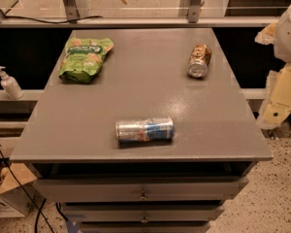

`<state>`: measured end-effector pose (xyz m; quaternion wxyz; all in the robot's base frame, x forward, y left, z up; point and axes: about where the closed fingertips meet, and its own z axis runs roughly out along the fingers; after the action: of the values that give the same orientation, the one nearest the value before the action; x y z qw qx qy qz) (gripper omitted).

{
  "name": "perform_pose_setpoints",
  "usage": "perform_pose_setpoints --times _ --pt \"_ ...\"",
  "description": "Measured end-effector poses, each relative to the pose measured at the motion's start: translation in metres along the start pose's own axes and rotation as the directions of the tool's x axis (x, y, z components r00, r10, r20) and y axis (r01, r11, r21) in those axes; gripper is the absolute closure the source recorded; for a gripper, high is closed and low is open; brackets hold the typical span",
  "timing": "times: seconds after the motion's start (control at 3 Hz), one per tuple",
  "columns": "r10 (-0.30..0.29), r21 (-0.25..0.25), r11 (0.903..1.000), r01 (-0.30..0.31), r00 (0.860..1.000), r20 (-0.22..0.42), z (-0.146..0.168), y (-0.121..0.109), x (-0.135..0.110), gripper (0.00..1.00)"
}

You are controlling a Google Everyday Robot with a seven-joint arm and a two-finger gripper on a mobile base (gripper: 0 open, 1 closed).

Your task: Move orange can near green rice chip bag

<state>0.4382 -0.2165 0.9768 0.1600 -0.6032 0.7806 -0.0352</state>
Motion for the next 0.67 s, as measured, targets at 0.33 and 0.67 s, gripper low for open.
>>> perform_pose_setpoints --times 0.33,0.67 --pt "0.000 0.007 1.0000 0.000 1.000 0.007 -0.001 -0.001 -0.001 0.00" --pt "0.017 -0.009 0.9998 -0.017 0.996 0.088 0.012 -0.009 -0.010 0.00"
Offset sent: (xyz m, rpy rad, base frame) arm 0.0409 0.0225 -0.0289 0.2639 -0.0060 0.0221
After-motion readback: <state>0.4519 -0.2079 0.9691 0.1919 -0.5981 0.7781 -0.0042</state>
